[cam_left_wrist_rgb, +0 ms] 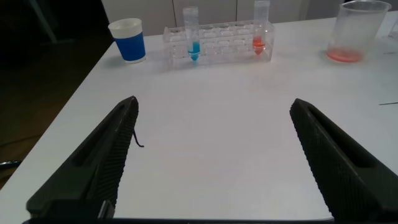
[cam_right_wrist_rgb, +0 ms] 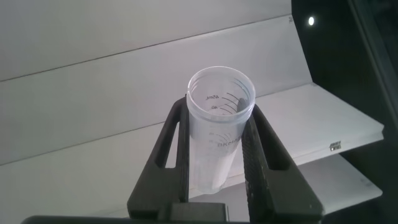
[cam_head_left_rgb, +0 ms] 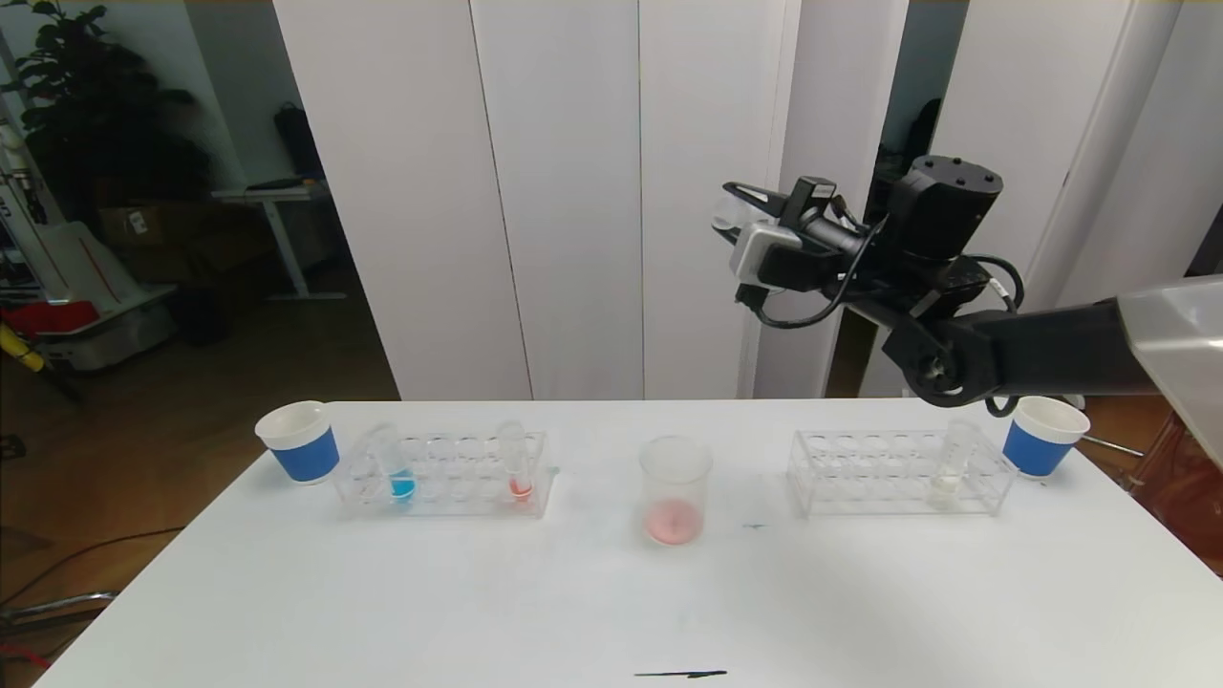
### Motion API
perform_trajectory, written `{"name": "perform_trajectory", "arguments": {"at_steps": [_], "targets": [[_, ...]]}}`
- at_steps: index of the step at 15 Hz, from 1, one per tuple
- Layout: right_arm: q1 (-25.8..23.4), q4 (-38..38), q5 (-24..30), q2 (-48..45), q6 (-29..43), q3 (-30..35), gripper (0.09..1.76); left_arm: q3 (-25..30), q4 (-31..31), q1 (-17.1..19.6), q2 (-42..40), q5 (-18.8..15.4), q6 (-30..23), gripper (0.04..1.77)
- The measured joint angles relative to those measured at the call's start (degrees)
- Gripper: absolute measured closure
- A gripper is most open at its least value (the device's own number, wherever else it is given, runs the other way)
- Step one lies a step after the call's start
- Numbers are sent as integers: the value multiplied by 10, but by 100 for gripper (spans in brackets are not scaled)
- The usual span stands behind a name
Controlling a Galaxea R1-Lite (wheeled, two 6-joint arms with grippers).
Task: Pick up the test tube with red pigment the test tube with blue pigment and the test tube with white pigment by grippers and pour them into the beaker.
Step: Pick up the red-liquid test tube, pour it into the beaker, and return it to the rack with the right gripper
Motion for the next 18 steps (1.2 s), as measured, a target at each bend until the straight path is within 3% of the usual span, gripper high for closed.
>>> {"name": "perform_trajectory", "arguments": {"at_steps": [5, 8, 13, 16, 18], "targets": [[1, -29, -222, -51, 304, 26, 128, 0, 0, 0, 0, 0, 0, 7], [-17, -25, -327, -75, 516, 54, 128, 0, 0, 0, 0, 0, 0, 7], [-93, 2, -357, -134, 705, 180, 128, 0, 0, 0, 0, 0, 0, 7], [-164, -13, -361, -162, 729, 259, 128, 0, 0, 0, 0, 0, 0, 7], [-218, -64, -353, -174, 728, 302, 128, 0, 0, 0, 0, 0, 0, 7]]}}
